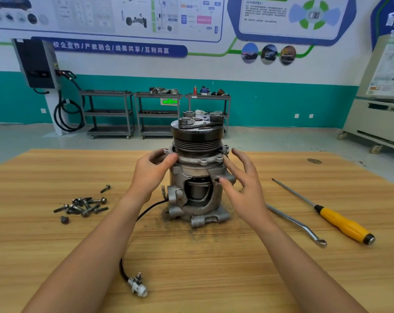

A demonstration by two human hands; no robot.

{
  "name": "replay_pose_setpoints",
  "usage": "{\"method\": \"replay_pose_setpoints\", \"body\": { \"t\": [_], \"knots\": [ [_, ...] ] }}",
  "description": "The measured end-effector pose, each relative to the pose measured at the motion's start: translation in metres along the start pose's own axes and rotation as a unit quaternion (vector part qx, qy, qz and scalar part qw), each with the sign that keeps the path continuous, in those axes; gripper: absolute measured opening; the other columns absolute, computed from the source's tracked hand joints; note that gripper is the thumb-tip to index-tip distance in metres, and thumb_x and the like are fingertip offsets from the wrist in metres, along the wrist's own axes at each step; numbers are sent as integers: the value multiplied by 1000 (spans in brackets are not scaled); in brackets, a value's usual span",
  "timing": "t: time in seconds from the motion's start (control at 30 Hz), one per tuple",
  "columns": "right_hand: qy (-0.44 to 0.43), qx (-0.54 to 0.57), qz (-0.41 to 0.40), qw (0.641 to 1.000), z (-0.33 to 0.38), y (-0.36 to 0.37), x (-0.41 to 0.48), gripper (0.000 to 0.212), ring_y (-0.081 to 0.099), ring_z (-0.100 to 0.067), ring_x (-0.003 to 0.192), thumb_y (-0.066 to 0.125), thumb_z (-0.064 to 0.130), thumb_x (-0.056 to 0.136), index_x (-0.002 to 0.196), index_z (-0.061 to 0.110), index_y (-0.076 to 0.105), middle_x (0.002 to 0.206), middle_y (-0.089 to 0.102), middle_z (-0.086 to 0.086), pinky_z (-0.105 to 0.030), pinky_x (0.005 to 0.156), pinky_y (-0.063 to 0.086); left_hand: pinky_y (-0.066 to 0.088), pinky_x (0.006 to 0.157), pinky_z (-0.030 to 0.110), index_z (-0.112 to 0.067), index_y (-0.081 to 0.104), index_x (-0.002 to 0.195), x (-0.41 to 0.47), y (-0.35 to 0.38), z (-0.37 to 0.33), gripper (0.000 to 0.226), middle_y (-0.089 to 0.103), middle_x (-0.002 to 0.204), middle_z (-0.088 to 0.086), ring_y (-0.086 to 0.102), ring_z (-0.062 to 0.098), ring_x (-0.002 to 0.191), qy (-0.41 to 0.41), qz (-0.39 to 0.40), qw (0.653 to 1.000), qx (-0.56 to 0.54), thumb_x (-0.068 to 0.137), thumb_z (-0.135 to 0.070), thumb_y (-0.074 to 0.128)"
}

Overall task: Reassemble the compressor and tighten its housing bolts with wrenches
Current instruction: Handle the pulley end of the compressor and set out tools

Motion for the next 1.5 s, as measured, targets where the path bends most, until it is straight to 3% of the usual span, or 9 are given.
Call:
{"method": "replay_pose_setpoints", "body": {
  "t": [0.13,0.43,0.7,0.87,0.97,1.07,1.17,1.27,1.5],
  "knots": [
    [-71,-137,-52,987,19,16,-8,48,29,-31,136,62,-8,81,126,9,58,139,46,-14,-66,108,17,50,87,30,-15,65,92,10,1,7,12,68,96,4,63,22,99,-67,-6,993,-99,89,-26,61],
    [-83,-236,-35,967,44,32,-16,40,38,-27,134,58,24,84,122,13,63,136,52,-9,-58,102,10,49,79,30,-13,62,95,26,4,15,23,70,93,2,64,14,91,-125,25,981,-149,90,-35,56],
    [-40,-423,13,905,71,62,-15,61,48,-21,128,79,41,61,115,15,68,135,55,0,-61,94,37,48,62,28,-11,61,94,37,11,4,35,67,83,6,63,17,76,-223,36,958,-175,76,-40,65],
    [-80,-359,106,924,81,77,-4,56,-31,-18,136,41,29,96,145,6,30,157,-8,-2,-56,87,-38,48,48,27,-10,60,96,39,13,-7,28,62,76,7,58,18,67,-244,22,964,-101,88,-37,59],
    [-60,-150,-33,986,74,37,16,57,2,-11,141,47,46,88,139,21,41,152,21,5,-48,114,-5,49,80,30,-15,56,118,38,8,-13,44,66,106,4,59,22,102,-171,57,977,-114,89,-48,51],
    [91,77,-55,991,50,-4,47,103,25,-2,132,64,75,60,145,35,22,148,27,13,-26,102,28,35,103,40,-33,40,136,31,-2,-28,64,62,118,-15,45,16,128,-32,147,985,-84,79,-56,59],
    [117,80,157,977,26,1,76,111,42,-1,127,82,51,58,147,32,17,141,43,15,-25,105,35,38,105,39,-47,17,141,30,5,-47,105,45,139,-6,47,15,125,33,211,976,54,52,-50,72],
    [74,153,185,968,10,16,88,88,56,13,102,88,25,60,133,33,37,112,60,29,-11,85,46,38,105,30,-46,2,144,34,10,-53,127,32,147,-12,44,7,126,61,231,966,97,41,-55,75],
    [109,217,122,962,1,17,94,94,68,-9,95,94,20,42,127,24,53,104,71,6,-21,72,55,50,81,18,-41,42,118,36,19,-49,86,58,117,-11,61,-1,101,91,189,978,-18,39,-44,75]
  ]
}}
Point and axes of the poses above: each hand's wrist, its own x-axis towards the middle knuckle, its own y-axis out of the palm, z = x × y, the point moved 2 cm from there along x, towards the middle knuckle
